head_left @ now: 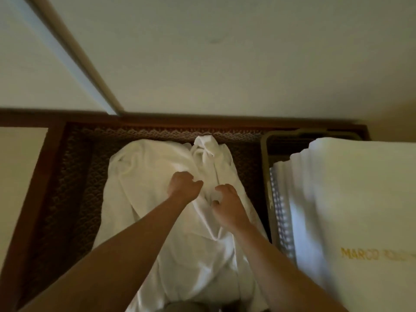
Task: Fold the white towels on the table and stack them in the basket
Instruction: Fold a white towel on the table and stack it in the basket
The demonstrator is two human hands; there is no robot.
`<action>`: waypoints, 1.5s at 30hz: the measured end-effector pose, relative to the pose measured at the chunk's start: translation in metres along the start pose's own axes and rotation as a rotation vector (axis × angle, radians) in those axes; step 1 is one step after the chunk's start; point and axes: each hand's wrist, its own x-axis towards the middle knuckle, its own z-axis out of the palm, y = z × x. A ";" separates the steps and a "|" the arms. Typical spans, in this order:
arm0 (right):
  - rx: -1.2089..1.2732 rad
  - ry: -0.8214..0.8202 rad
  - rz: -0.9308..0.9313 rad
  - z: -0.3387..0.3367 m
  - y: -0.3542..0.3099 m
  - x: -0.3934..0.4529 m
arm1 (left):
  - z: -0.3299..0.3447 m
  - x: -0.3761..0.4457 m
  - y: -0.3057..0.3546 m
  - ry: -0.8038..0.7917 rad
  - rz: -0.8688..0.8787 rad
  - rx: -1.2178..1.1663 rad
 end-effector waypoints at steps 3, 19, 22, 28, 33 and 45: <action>0.062 0.078 0.029 0.000 0.000 0.001 | -0.013 -0.008 0.000 0.141 0.032 -0.092; 1.022 -0.011 0.246 0.018 -0.023 -0.107 | -0.042 -0.176 -0.068 -0.404 0.408 -0.372; 1.228 -0.143 0.319 0.023 -0.016 -0.158 | -0.038 -0.199 -0.090 -0.194 0.426 -0.106; 1.287 -0.274 0.159 0.054 -0.010 -0.238 | -0.040 -0.260 -0.152 -0.140 0.689 0.321; 0.242 -0.070 0.006 0.081 -0.017 -0.298 | -0.058 -0.323 -0.197 -0.096 0.642 -0.127; -0.261 -0.178 -0.392 0.176 -0.128 -0.374 | -0.144 -0.389 -0.323 0.172 0.506 -0.337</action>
